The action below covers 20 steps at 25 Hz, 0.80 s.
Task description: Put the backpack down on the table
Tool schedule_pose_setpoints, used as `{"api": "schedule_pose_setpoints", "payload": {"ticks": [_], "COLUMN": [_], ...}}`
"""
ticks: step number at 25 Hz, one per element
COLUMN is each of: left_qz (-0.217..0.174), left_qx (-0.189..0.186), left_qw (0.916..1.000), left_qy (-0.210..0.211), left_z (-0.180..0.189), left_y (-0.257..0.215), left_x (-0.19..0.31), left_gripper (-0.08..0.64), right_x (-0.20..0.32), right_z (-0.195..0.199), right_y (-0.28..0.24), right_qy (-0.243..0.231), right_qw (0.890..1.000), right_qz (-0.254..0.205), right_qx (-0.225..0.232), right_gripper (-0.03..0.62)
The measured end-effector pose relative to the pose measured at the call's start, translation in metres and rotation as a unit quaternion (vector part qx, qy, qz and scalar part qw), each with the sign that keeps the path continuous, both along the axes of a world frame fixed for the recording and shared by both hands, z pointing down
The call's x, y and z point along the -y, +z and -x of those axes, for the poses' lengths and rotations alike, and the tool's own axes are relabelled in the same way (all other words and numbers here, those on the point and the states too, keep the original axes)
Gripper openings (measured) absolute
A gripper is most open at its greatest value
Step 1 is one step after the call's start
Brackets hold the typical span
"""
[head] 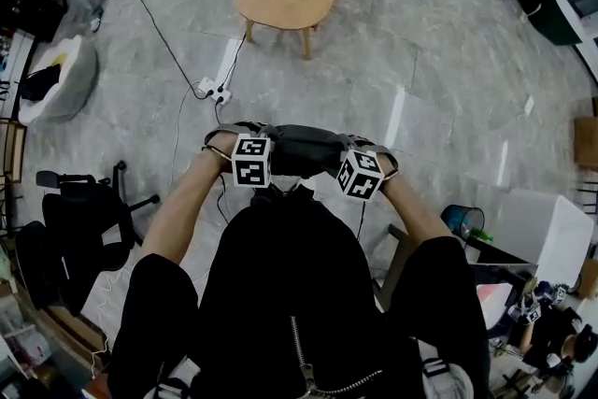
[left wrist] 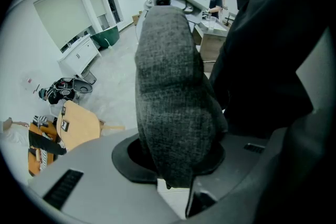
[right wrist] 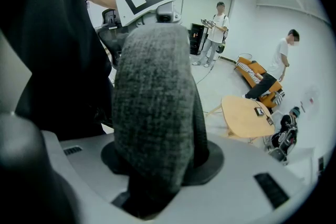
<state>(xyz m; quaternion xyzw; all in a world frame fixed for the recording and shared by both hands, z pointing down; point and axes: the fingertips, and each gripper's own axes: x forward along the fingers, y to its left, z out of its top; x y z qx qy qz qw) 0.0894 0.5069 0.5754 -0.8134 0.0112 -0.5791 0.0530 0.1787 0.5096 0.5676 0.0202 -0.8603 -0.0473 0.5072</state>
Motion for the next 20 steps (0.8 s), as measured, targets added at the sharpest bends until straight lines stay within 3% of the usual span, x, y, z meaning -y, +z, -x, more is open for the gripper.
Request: {"api": "schedule_pose_setpoints", "payload": {"ticks": [11,20], "left_qz": [0.015,0.018], "left_qx": [0.007,-0.002], "left_qw": [0.9998,0.9996], "left_qy": [-0.015,-0.021], "left_z": [-0.02,-0.013], "left_y": [0.011,0.018], "left_x": [-0.009,-0.006], "left_gripper": [0.118,0.12], "right_x": [-0.005,-0.002], "right_z": [-0.021,-0.013], "right_y": [0.009,0.016], "right_qy": [-0.016,-0.024], "right_qw": [1.0,1.0], "right_qz": [0.01,0.018], "right_qx": [0.004,-0.006], "right_gripper": [0.182,0.182]}}
